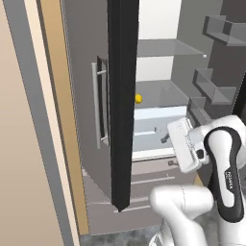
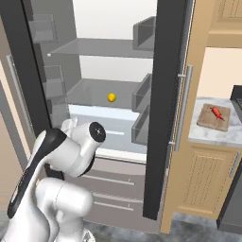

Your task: Retrieve a lemon from the fridge and place it on the cutting board with the fish.

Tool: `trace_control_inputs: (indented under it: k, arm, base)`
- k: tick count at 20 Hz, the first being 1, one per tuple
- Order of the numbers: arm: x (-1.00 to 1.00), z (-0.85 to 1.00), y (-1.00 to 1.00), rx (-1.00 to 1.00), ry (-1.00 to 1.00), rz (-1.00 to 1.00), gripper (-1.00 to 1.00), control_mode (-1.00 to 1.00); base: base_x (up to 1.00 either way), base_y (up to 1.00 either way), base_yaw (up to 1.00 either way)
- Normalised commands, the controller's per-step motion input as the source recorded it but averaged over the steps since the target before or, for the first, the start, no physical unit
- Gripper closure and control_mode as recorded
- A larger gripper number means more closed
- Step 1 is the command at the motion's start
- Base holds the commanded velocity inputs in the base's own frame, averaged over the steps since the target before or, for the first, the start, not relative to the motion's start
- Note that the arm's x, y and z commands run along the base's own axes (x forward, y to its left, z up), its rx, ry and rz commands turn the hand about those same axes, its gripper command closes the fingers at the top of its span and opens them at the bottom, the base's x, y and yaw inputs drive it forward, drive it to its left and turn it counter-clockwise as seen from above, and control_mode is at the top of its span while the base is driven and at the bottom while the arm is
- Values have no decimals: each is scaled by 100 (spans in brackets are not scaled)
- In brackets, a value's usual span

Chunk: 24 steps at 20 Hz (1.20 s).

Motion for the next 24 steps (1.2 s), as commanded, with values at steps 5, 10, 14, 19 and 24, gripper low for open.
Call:
trace_control_inputs:
  k: [5,10,14,19,24]
  arm:
    - [44,-69,2,9,0,0,-100,-100]
    - [38,-71,18,10,0,0,-100,-100]
    - [18,-49,48,10,0,0,-100,-100]
    - [49,-45,36,5,0,0,-100,-100]
    - [43,-57,31,1,0,0,-100,-100]
  base:
    - [0,0,0]
    - [0,0,0]
    - [0,0,0]
    - [0,0,0]
    - [0,0,0]
